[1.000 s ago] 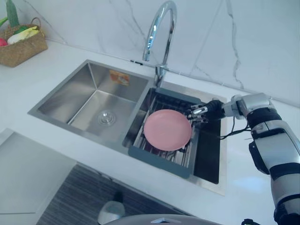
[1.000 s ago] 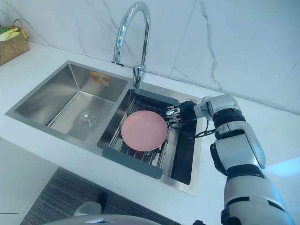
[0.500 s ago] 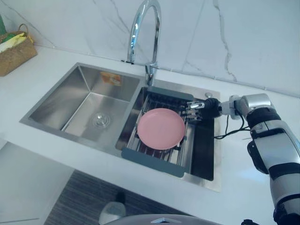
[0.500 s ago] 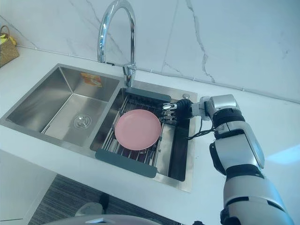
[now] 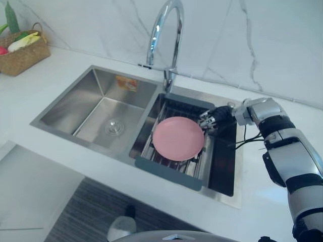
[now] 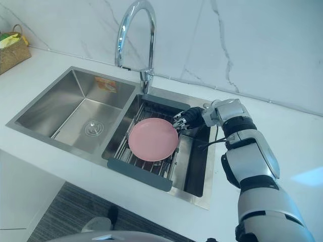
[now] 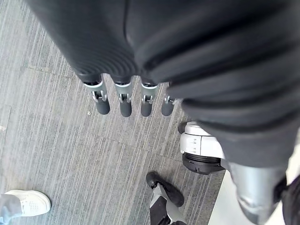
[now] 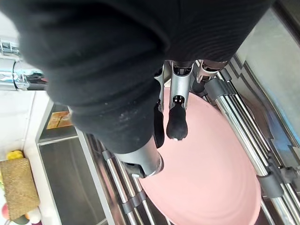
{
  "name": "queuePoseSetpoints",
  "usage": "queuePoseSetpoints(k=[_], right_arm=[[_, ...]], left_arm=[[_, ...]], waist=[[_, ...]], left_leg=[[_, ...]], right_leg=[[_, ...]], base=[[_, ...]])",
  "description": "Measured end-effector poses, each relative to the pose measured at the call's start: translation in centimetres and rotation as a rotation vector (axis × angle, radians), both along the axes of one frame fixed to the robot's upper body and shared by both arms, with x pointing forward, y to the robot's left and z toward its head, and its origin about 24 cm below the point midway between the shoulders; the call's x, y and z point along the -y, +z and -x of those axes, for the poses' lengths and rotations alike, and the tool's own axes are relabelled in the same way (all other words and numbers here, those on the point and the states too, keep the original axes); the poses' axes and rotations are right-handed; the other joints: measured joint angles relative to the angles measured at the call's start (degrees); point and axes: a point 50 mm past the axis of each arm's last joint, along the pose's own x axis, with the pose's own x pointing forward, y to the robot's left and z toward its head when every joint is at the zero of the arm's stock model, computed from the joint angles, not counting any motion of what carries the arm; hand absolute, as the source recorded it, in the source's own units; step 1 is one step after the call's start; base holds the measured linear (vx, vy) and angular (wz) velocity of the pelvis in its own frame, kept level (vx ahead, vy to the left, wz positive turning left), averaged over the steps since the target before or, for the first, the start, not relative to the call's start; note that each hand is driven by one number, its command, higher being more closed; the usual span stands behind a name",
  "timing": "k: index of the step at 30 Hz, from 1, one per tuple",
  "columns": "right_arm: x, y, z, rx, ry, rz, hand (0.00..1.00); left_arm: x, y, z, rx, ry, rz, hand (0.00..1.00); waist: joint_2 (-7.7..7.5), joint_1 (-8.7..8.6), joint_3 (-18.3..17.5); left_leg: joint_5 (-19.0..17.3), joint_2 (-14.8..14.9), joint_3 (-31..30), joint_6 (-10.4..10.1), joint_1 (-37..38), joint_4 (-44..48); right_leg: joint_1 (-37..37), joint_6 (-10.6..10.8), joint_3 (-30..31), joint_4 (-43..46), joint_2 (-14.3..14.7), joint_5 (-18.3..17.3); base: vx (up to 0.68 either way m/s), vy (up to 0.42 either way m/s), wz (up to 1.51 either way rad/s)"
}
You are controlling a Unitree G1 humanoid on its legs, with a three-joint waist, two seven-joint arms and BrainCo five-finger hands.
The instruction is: Walk over to the sink, pick up the cup, carry it to the dishwasher, place the cup inside the dishwasher, then close the dishwasher door
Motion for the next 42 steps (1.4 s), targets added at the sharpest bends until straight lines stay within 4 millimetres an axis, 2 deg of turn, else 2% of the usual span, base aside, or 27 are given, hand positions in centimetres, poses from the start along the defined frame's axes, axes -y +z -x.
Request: queuePoseSetpoints(k=[3, 7, 11, 12, 16, 18, 20, 23, 29, 35, 39, 42], right_arm=[[-0.6, -0.4, -0.2, 0.034, 0.015, 0.015, 1.00], [-2.2, -2.8, 0.1, 0.014, 0.058, -0.016, 1.00], [-2.2, -2.9, 0.0, 0.091, 0.026, -0.016, 1.00], [-2.2, -3.1, 0.1, 0.114, 0.000, -0.029, 1.00], [-2.0, -3.4, 0.3, 0.156, -0.074, -0.097, 1.00], [-2.2, -2.9, 0.3, 0.187, -0.081, -0.135, 1.00], [-3.4, -1.5, 0.0, 0.244, -0.047, -0.213, 1.00], [-4.7, -0.4, -0.2, 0.301, -0.020, -0.294, 1.00], [-7.1, 0.7, -0.7, 0.383, -0.065, -0.449, 1.00], [-6.7, 2.3, -1.3, 0.512, -0.171, -0.508, 1.00], [-6.6, 3.9, -1.2, 0.580, -0.177, -0.541, 1.00], [-6.5, 3.8, -1.2, 0.565, -0.179, -0.542, 1.00]], left_arm=[[-0.1, 0.0, 0.0, 0.001, 0.005, -0.002, 0.00], [-0.2, 0.0, -0.3, 0.017, 0.025, -0.009, 0.00], [-0.2, 0.1, -0.5, 0.034, 0.054, -0.014, 0.00], [-0.1, 0.0, -0.4, 0.031, 0.063, -0.014, 0.00], [-0.3, 0.1, -0.7, 0.054, 0.086, -0.026, 0.00], [-0.3, 0.2, -0.8, 0.069, 0.107, -0.036, 0.00], [-0.3, 0.2, -0.8, 0.070, 0.111, -0.039, 0.00], [-0.3, 0.2, -0.8, 0.072, 0.112, -0.050, 0.00], [0.2, 0.1, -0.8, 0.068, 0.116, -0.049, 0.00], [0.2, 0.1, -0.8, 0.061, 0.120, -0.064, 0.00], [0.2, 0.1, -0.5, 0.050, 0.140, -0.072, 0.00], [0.2, 0.1, -0.5, 0.049, 0.141, -0.081, 0.00]], waist=[[-0.13, 0.66, 0.1], [-0.21, 0.37, 0.2], [0.00, -0.16, 0.2], [-0.01, -0.48, 0.2], [-0.27, -0.95, 0.2], [-0.25, -1.37, 0.2], [-0.22, -2.69, 0.1], [-0.10, -2.79, 0.0], [-0.03, -2.67, -0.3], [-0.04, -2.72, -0.3], [-0.06, -3.58, -0.5], [-0.09, -3.94, -0.6]], left_leg=[[0.0, -0.1, 0.0, 0.0, -0.2, 0.0], [-0.2, -0.1, 0.0, 0.6, -0.3, 0.0], [-1.4, 0.2, 0.1, 2.6, -0.8, 0.0], [-2.3, 0.3, 0.1, 3.9, -0.8, 0.0], [-2.3, 0.0, 0.6, 4.3, -0.8, 0.0], [-2.4, 0.1, 1.5, 4.4, -0.7, 0.0], [-2.4, 0.1, 1.7, 4.4, -0.6, 0.0], [-2.4, 0.1, 2.0, 4.4, -0.1, 0.0], [-2.5, 0.0, 2.4, 4.3, -0.1, 0.0], [-2.5, -0.1, 3.0, 4.3, -0.1, 0.0], [-2.6, -0.2, 3.5, 4.4, -0.1, 0.0], [-2.5, -0.2, 3.8, 4.6, -0.1, 0.0]], right_leg=[[0.0, 0.0, 0.0, -0.3, 0.0, 0.0], [0.0, 0.0, 0.1, -1.0, 0.2, 0.0], [-0.9, 0.0, 0.1, -1.2, 0.5, -0.2], [-0.9, 0.1, 0.1, -1.2, 0.6, -0.2], [-1.0, 0.4, 0.8, -1.9, 0.3, 0.6], [-1.2, 0.4, 1.6, -2.2, 0.3, 1.0], [-1.1, 0.5, 1.8, -2.3, 0.4, 1.3], [-0.8, 0.5, 2.0, -2.6, 0.4, 1.3], [-0.7, 0.5, 2.0, -2.8, 0.3, 1.4], [-0.8, 0.6, 2.3, -3.3, 0.2, 1.9], [-0.8, 0.8, 3.1, -4.2, 0.2, 2.9], [-0.9, 0.9, 3.3, -4.6, 0.2, 3.3]], base=[[-0.06, -0.009, 0.03], [-0.08, -0.005, -0.03], [-0.11, 0.028, 0.00], [-0.07, 0.041, 0.00], [-0.05, 0.043, -0.09], [0.00, 0.007, -0.19], [0.01, -0.017, -0.12], [0.00, -0.016, -0.04], [0.00, 0.000, 0.00], [-0.04, 0.015, -0.02], [-0.05, 0.024, -0.09], [-0.03, 0.017, -0.05]])
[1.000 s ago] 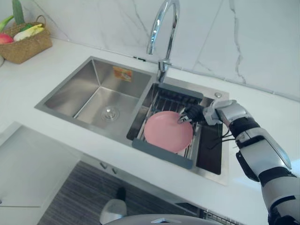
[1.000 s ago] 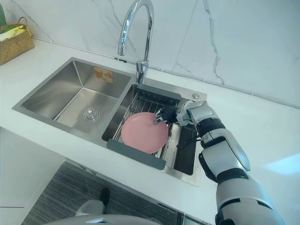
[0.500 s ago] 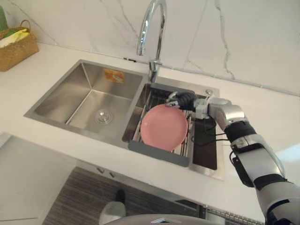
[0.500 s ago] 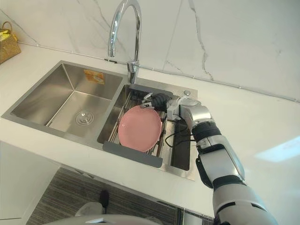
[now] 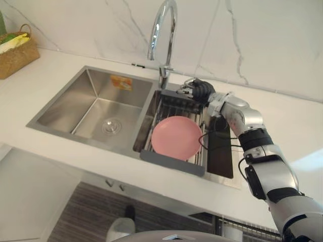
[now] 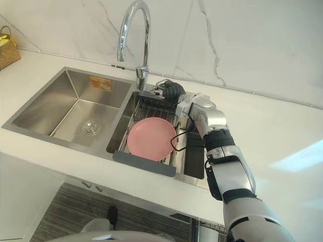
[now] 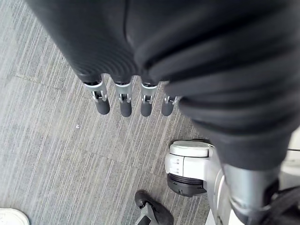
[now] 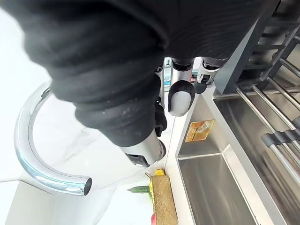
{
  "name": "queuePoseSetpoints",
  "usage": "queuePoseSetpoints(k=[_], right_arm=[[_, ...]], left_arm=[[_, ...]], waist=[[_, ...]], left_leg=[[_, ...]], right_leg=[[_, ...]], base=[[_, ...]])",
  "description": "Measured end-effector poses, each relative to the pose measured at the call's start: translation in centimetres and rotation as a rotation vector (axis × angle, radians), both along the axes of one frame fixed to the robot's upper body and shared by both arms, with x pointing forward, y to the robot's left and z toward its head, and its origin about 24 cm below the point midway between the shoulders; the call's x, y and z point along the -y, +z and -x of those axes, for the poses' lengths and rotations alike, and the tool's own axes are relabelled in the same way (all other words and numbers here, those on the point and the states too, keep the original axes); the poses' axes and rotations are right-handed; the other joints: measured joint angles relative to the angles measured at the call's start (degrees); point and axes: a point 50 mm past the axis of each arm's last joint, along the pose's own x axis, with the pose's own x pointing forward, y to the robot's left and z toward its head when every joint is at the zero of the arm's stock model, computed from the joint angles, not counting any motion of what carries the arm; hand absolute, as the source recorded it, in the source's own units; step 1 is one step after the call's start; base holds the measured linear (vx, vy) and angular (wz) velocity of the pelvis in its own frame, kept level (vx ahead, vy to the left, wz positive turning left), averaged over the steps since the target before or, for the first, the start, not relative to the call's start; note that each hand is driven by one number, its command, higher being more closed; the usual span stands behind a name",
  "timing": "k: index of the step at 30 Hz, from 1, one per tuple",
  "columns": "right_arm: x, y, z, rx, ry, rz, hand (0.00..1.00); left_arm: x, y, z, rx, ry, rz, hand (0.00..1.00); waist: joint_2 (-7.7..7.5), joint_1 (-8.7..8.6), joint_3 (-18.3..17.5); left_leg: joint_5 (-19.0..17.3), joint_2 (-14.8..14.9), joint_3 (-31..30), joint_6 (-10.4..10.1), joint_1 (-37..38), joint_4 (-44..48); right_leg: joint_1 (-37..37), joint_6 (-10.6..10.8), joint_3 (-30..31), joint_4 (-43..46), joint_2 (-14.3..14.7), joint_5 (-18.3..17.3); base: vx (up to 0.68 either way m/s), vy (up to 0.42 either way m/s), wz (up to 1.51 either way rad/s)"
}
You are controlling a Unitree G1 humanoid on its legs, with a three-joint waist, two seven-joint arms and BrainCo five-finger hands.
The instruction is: Walk over to the sink, pick up the cup, carry it to the dishwasher, place the cup inside the dishwasher, then close the dishwasher door
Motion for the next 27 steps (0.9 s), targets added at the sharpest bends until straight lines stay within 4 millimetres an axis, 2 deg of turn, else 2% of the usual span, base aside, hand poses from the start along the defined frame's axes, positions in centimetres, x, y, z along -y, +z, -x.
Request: queuePoseSetpoints(k=[1, 3, 6, 9, 14, 16, 19, 23, 27], right_arm=[[0.0, -0.3, 0.0, -0.025, 0.001, 0.000, 0.00], [0.2, -1.1, 0.3, -0.075, -0.003, 0.004, 0.00], [0.7, -3.5, 0.9, -0.148, -0.031, 0.076, 0.00], [1.7, -4.7, 1.0, -0.164, -0.143, 0.194, 0.00], [2.4, -3.3, 0.5, 0.013, -0.282, 0.378, 0.00], [1.7, -1.4, 0.8, 0.150, -0.301, 0.460, 0.00], [0.8, 0.1, 1.9, 0.313, -0.296, 0.529, 0.00], [0.1, 0.0, 3.8, 0.423, -0.271, 0.598, 0.00], [0.5, -0.2, 6.1, 0.502, -0.271, 0.621, 0.00]], left_arm=[[0.0, 0.0, 0.0, -0.003, 0.000, 0.000, 0.00], [0.0, 0.0, 0.0, -0.006, 0.000, 0.000, 0.00], [0.1, 0.0, 0.0, -0.007, -0.004, 0.000, 0.00], [0.2, 0.0, 0.0, -0.010, -0.001, 0.003, 0.00], [0.2, 0.0, 0.2, -0.028, 0.020, -0.012, 0.00], [0.3, 0.0, 0.3, -0.038, 0.032, -0.017, 0.00], [0.4, 0.0, 0.5, -0.054, 0.073, -0.007, 0.00], [0.4, 0.0, 0.8, -0.067, 0.114, -0.005, 0.00], [0.4, 0.0, 1.3, -0.084, 0.126, -0.006, 0.00]], waist=[[0.01, -0.11, -0.1], [0.03, -0.12, -0.3], [0.02, 0.06, -0.5], [0.04, 0.01, -0.5], [0.37, -0.39, -0.9], [0.61, -1.03, -1.1], [0.59, -1.47, -1.1], [0.50, -2.06, -1.4], [0.38, -2.49, -2.8]], left_leg=[[0.0, 0.0, 0.2, 0.1, 0.0, 0.0], [0.0, 0.0, 0.4, 0.3, 0.0, 0.0], [-0.1, 0.0, 0.6, 0.6, 0.0, 0.0], [0.0, 0.0, 0.7, 0.6, -0.1, 0.0], [0.0, -0.1, 0.8, 0.6, -0.2, 0.0], [0.0, -0.2, 0.9, 0.6, -0.4, 0.0], [0.0, -0.2, 1.3, 0.6, -0.3, 0.0], [-0.3, 0.0, 2.8, 0.9, 0.0, 0.0], [-0.5, 0.5, 4.5, 1.4, -0.7, 0.0]], right_leg=[[0.0, 0.0, 0.0, -0.1, 0.0, 0.1], [0.0, 0.0, 0.1, -0.2, 0.0, 0.2], [-0.1, 0.0, 0.1, -0.3, 0.0, 0.3], [-0.2, 0.0, 0.1, -0.4, 0.0, 0.4], [-0.1, 0.1, 0.1, -1.0, 0.0, 0.7], [-0.1, 0.2, 0.3, -1.1, 0.1, 1.0], [-0.2, 0.2, 1.1, -1.1, 0.0, 1.0], [-0.6, 0.1, 2.8, -1.1, 0.1, 1.3], [-2.1, -0.2, 4.7, -1.5, 0.3, 2.2]], base=[[-0.04, 0.012, -0.04], [-0.02, 0.005, -0.02], [0.00, 0.000, 0.00], [0.00, 0.000, -0.01], [0.00, -0.001, -0.01], [0.00, 0.000, 0.00], [0.00, 0.004, -0.06], [-0.02, 0.006, -0.16], [-0.01, 0.009, -0.30]])
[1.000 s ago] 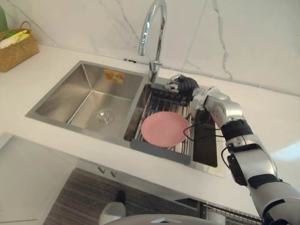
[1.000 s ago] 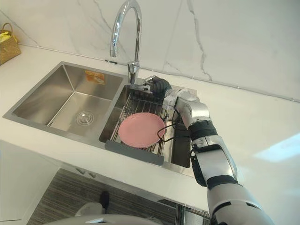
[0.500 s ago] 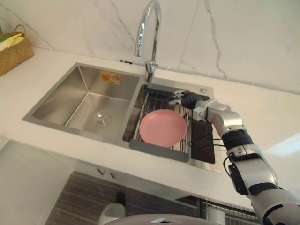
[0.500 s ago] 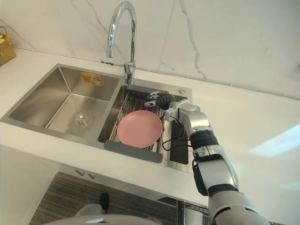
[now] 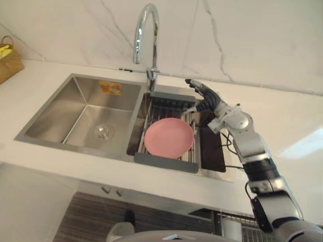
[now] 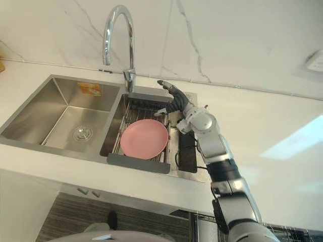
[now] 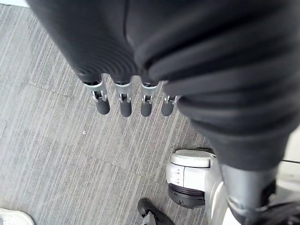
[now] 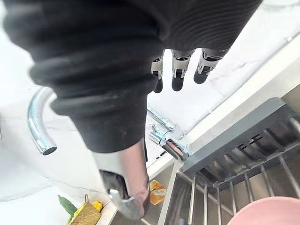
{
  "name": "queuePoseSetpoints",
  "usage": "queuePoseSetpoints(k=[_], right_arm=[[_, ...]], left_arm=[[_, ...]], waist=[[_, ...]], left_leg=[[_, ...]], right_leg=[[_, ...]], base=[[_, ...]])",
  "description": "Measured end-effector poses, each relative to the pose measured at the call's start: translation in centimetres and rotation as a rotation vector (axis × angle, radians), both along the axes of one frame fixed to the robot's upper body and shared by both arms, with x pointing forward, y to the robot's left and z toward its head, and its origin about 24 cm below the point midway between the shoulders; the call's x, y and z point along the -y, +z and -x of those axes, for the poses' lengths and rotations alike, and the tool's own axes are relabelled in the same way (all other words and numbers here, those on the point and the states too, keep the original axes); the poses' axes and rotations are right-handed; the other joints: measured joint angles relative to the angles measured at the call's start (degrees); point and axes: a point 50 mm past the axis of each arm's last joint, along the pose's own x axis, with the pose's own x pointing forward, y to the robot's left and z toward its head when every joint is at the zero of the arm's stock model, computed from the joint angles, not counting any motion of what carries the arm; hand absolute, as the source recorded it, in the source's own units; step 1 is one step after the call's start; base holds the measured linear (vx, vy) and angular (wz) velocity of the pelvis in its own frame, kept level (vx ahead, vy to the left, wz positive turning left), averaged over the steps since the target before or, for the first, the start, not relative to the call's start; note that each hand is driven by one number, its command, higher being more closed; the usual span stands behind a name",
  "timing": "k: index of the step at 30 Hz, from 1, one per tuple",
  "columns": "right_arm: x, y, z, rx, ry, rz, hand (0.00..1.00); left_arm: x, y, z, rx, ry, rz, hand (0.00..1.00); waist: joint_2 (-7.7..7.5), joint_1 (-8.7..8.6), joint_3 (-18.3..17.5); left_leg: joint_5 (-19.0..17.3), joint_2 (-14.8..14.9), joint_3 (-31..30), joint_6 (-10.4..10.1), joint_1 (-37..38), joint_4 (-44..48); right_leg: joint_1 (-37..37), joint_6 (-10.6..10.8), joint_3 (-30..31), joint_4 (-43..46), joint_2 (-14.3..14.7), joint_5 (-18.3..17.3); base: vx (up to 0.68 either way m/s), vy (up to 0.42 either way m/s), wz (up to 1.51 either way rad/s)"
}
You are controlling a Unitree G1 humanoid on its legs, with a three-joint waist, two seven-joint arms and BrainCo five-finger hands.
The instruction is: Walk over to the sink, pick up the cup, carry it to the dishwasher, place the cup inside the dishwasher, then close the dishwasher door
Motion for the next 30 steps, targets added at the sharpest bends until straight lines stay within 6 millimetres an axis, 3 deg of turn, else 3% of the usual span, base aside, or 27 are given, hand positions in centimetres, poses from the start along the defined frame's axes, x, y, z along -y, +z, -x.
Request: queuePoseSetpoints(k=[5, 13, 18, 23, 30], right_arm=[[0.0, -0.5, 2.8, 0.067, 0.059, 0.109, 0.00], [-0.4, -1.3, 6.6, 0.140, 0.141, 0.210, 0.00], [-1.0, -3.2, 8.6, 0.152, 0.179, 0.262, 0.00], [-1.5, -4.9, 9.4, 0.146, 0.151, 0.301, 0.00], [-1.9, -8.3, 8.7, 0.118, 0.058, 0.344, 0.00]], left_arm=[[-0.2, 0.0, 0.7, -0.032, 0.011, -0.016, 0.00], [-0.3, -0.1, 0.7, -0.032, -0.048, -0.046, 0.00], [-0.2, -0.1, 0.5, -0.022, -0.104, -0.071, 0.00], [0.0, -0.1, 0.3, -0.016, -0.142, -0.085, 0.00], [0.0, -0.2, 0.2, -0.015, -0.147, -0.095, 0.00]], waist=[[-0.42, -2.03, -1.8], [-0.82, -3.13, -2.4], [-1.02, -4.39, -2.6], [-0.98, -4.29, -2.8], [-0.43, -3.92, -3.0]], left_leg=[[-0.2, 0.3, 2.3, 0.4, 0.1, 0.0], [-0.9, 1.0, 5.9, 0.2, 1.2, 0.0], [-1.0, 1.0, 7.5, 0.3, 1.1, 0.0], [-1.1, 0.8, 7.5, 0.4, 1.0, 0.0], [-1.5, 0.4, 7.4, 0.7, 0.9, 0.0]], right_leg=[[-1.1, -0.2, 2.5, -0.5, 0.1, 1.0], [-2.3, -0.6, 6.6, -0.7, 0.4, 1.3], [-3.1, -0.5, 8.1, -1.4, 0.3, 2.4], [-3.1, -0.5, 7.9, -1.4, 0.2, 2.4], [-3.0, 0.0, 7.7, -1.4, -0.2, 2.2]], base=[[-0.03, 0.022, -0.24], [-0.04, 0.022, -0.25], [0.00, 0.024, -0.19], [0.01, 0.004, 0.01], [0.05, 0.009, 0.02]])
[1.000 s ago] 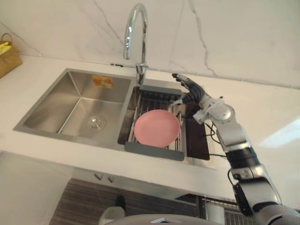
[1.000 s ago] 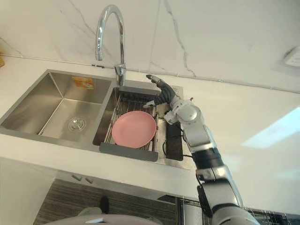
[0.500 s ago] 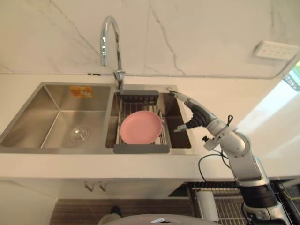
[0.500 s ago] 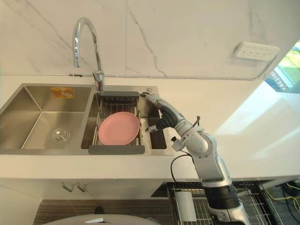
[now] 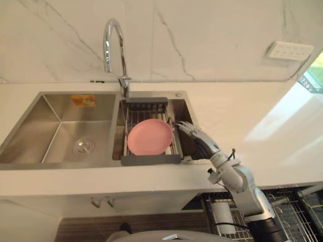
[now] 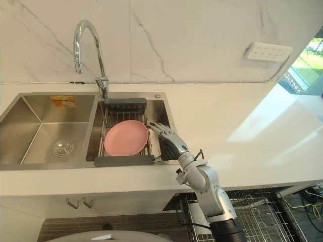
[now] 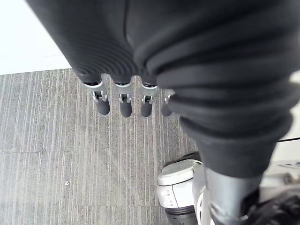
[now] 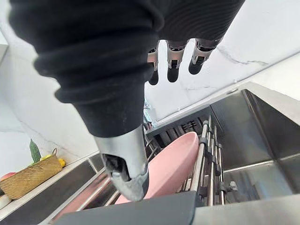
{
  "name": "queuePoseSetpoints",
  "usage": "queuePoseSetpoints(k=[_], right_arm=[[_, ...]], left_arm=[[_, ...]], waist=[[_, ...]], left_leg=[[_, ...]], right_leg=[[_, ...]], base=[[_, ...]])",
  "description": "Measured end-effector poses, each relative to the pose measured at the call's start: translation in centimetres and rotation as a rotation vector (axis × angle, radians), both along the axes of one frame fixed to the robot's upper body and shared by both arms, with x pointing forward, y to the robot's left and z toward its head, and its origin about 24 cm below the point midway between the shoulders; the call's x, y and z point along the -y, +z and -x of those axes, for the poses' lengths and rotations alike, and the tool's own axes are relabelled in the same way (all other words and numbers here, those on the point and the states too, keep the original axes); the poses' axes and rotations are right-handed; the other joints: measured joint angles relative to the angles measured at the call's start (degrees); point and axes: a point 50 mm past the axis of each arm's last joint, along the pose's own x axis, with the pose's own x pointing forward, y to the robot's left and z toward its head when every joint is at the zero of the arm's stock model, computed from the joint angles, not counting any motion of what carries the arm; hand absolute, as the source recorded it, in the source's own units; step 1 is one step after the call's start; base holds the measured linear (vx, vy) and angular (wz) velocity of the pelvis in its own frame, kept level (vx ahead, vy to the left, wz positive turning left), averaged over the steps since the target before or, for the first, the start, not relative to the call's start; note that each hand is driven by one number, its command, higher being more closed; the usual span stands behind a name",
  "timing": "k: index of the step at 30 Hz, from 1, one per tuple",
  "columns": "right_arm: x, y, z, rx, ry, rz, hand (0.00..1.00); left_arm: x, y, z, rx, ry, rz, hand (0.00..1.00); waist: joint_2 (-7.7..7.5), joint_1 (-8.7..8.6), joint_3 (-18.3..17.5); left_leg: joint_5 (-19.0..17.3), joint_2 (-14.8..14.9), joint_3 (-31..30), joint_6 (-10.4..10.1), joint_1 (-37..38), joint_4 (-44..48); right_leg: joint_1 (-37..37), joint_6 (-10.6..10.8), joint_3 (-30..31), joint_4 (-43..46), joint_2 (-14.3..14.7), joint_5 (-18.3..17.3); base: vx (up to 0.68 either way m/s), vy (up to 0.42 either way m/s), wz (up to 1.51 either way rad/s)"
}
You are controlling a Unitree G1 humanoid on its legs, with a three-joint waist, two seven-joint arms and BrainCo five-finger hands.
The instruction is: Walk over to the sink, pick up the cup, carry it to the dishwasher, place the cup inside the dishwasher, then close the dishwasher door
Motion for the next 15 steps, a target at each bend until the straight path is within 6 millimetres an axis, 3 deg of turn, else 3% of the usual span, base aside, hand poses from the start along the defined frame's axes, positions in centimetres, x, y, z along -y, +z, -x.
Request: queuePoseSetpoints(k=[8, 15], right_arm=[[1.2, -2.5, -0.7, -0.009, -0.157, 0.022, 0.00], [1.7, -2.9, -2.0, 0.019, -0.220, 0.019, 0.00]], left_arm=[[0.0, 0.0, 0.1, 0.002, 0.028, 0.004, 0.00], [0.2, 0.0, 0.1, 0.009, 0.058, 0.005, 0.00]], waist=[[0.36, 0.31, -0.2], [0.73, 0.52, 0.0]], left_leg=[[0.0, -1.0, -1.6, 0.5, 0.4, 0.0], [-0.2, -1.5, -2.5, 0.5, 0.9, 0.0]], right_leg=[[1.3, 0.7, -1.7, 0.2, -0.7, 0.2], [2.2, 1.1, -2.9, 0.1, -1.1, -0.3]], base=[[0.07, 0.002, 0.10], [0.02, 0.000, 0.07]])
